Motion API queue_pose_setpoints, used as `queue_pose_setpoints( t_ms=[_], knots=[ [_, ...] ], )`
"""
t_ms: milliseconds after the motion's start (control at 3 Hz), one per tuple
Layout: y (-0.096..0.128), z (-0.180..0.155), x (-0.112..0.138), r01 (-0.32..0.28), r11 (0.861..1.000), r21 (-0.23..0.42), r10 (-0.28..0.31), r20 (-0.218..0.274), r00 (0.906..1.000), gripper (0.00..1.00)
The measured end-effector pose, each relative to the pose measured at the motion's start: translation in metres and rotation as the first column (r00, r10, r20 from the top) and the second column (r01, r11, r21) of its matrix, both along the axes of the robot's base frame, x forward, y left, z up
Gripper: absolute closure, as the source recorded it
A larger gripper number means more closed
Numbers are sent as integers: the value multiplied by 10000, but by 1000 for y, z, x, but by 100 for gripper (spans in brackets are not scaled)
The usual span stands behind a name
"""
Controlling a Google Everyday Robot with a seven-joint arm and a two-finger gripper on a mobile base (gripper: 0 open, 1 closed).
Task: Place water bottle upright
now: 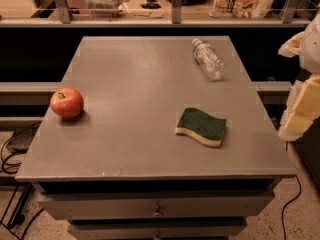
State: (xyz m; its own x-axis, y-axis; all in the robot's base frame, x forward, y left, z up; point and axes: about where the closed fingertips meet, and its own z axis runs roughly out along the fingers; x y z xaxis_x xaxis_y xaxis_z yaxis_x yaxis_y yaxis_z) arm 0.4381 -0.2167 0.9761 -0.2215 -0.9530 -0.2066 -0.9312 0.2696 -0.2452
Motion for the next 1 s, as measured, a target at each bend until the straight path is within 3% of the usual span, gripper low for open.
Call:
queue_pose_setpoints(
  t_ms=[333,667,1000],
  knots=[
    [0,0,0,-1,10000,1,1,3,10000,0],
    [7,2,17,-535,9973,511,524,238,9983,0],
    [20,4,43,-659,9930,985,627,347,9974,0]
  ],
)
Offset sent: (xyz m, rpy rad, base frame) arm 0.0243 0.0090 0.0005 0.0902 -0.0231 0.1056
